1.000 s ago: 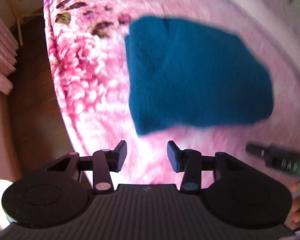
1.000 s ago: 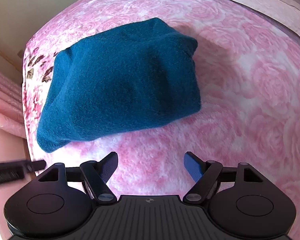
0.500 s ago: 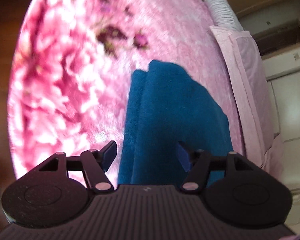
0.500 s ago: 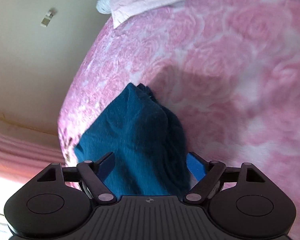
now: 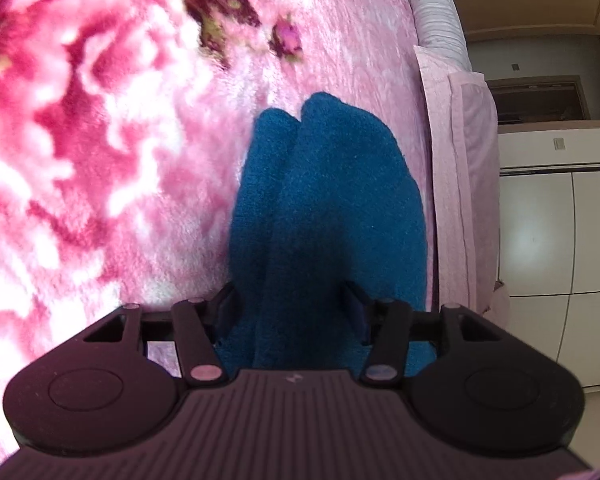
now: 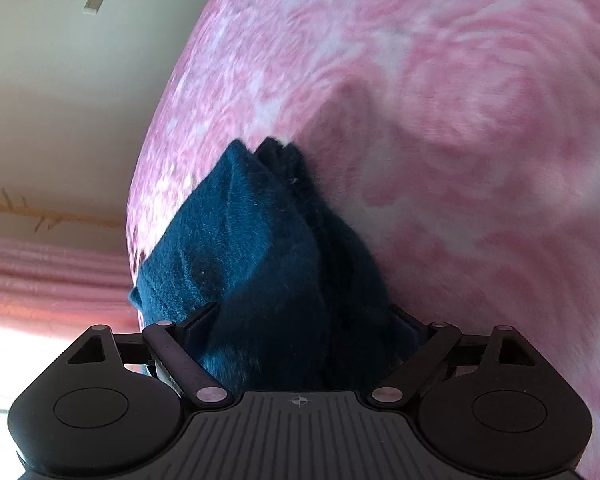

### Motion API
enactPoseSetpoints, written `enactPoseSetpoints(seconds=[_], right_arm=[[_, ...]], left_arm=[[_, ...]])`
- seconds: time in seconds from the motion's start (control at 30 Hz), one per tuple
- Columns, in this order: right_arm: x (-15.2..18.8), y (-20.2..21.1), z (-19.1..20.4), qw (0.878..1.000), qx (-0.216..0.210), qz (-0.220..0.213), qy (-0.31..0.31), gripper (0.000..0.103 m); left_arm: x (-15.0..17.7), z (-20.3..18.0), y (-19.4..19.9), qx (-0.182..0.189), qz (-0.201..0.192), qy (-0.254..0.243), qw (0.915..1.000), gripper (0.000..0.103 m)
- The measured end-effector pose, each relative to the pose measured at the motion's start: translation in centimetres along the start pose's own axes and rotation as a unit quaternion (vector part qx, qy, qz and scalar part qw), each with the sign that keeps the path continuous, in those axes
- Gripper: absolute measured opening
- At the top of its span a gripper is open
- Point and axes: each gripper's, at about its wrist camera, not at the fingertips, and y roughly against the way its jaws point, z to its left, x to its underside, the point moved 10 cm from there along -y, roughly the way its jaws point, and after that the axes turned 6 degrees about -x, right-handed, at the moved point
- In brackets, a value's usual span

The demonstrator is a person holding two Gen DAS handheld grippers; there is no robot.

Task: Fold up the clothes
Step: 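Pinch the sweater bundle's edge with both grippers and lift it, then carry the lifted sweater bundle with both grippers along the bed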

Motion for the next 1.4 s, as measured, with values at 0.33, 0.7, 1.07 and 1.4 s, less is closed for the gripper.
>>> enactPoseSetpoints(seconds=[0.33,0.7,1.07,1.4], right_arm=[[1.1,-1.8,0.6,0.997,-0.063,0.034,-0.016,0.052],[6.7,3.9,3.7,0.988,-0.104,-0.077,-0.085,0.036],[11.4,1.5,8.9,0.948,-0.129,-0.211,-0.199,0.036],[6.0,-7.5,14.5,0.897,-0.129,-0.339,-0.253,0.036]], left_arm=[[0.0,-1.0,-0.9,0.002,0.017,-0.036,0.9992,0.023],[-2.6,-5.4,5.7,0.018,0.013,-0.104,0.9944,0.019],[-12.2,-7.1,8.9,0.007,0.045,-0.154,0.9870,0.019],[-28.0,-10.0,5.8,0.011,0.114,-0.274,0.9549,0.019]])
